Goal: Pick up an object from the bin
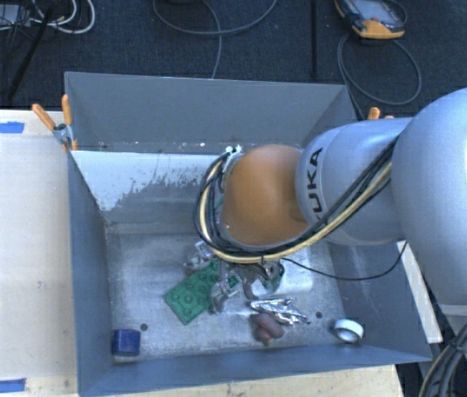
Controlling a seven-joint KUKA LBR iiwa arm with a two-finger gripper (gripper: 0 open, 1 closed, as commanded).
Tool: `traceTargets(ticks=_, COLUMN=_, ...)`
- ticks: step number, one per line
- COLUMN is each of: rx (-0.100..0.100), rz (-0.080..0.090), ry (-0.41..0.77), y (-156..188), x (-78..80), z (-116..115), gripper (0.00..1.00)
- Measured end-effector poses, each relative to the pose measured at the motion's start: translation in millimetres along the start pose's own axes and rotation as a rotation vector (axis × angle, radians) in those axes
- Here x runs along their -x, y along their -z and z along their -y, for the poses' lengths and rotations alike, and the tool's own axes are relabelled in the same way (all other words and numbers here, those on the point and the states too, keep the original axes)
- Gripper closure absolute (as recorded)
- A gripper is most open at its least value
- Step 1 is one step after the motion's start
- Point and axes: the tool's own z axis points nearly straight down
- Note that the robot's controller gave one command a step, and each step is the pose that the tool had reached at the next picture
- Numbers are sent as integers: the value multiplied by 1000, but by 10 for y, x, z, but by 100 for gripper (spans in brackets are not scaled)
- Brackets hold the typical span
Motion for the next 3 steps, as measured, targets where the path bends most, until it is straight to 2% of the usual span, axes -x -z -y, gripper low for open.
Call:
traceTargets(ticks=1, rx=-3, rz=0, ry=-6, y=579, x=19, z=-4, gripper=100)
traceTargets(ticks=2, rx=-2, rz=-2, ry=-12, y=847, x=32, z=-10, gripper=100)
traceTargets(ticks=3, rx=-2, rz=-3, ry=-17, y=975, x=41, z=-9, gripper=100)
